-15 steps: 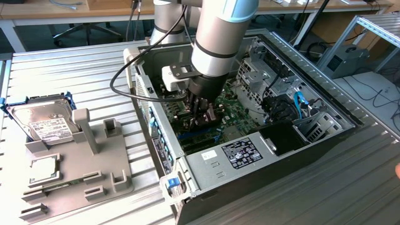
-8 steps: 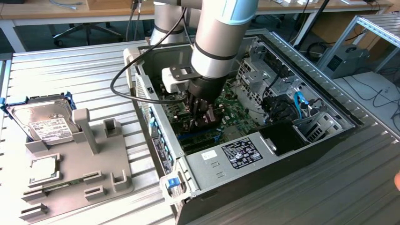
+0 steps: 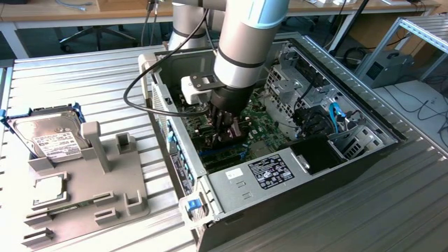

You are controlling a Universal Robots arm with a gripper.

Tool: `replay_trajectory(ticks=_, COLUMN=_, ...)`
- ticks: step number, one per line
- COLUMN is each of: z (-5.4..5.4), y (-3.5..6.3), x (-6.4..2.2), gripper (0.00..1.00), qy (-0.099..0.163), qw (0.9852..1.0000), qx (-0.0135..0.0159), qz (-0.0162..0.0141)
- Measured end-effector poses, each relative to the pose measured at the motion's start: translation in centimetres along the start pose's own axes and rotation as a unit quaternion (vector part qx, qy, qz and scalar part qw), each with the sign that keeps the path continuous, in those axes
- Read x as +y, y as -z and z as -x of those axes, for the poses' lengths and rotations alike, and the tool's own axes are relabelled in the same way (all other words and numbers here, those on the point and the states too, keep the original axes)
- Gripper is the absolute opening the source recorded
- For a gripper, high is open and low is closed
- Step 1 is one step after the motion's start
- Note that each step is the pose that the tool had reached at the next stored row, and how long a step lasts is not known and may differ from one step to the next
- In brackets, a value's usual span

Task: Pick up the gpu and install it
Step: 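Insert the gpu into the slot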

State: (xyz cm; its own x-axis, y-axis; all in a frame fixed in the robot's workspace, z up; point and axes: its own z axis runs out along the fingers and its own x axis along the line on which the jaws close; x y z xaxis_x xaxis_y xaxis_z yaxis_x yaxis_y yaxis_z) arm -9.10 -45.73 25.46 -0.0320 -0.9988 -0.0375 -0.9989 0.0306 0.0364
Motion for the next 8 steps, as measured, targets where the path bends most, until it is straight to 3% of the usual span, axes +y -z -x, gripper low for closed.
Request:
replay_trajectory(ticks=2, z=-0.01, y=0.02, x=0.01, gripper=0.34, qy=0.0, qw=1.0, qx=0.0004, qz=0.0002)
replay_trajectory(ticks=5, z=-0.02, y=0.05, x=0.01, gripper=0.34, qy=0.0, qw=1.0, qx=0.0009, qz=0.0003)
replay_trajectory(ticks=8, z=0.06, y=0.96, x=0.04, gripper=0.34, qy=0.0, qw=1.0, qx=0.0013, qz=0.0003)
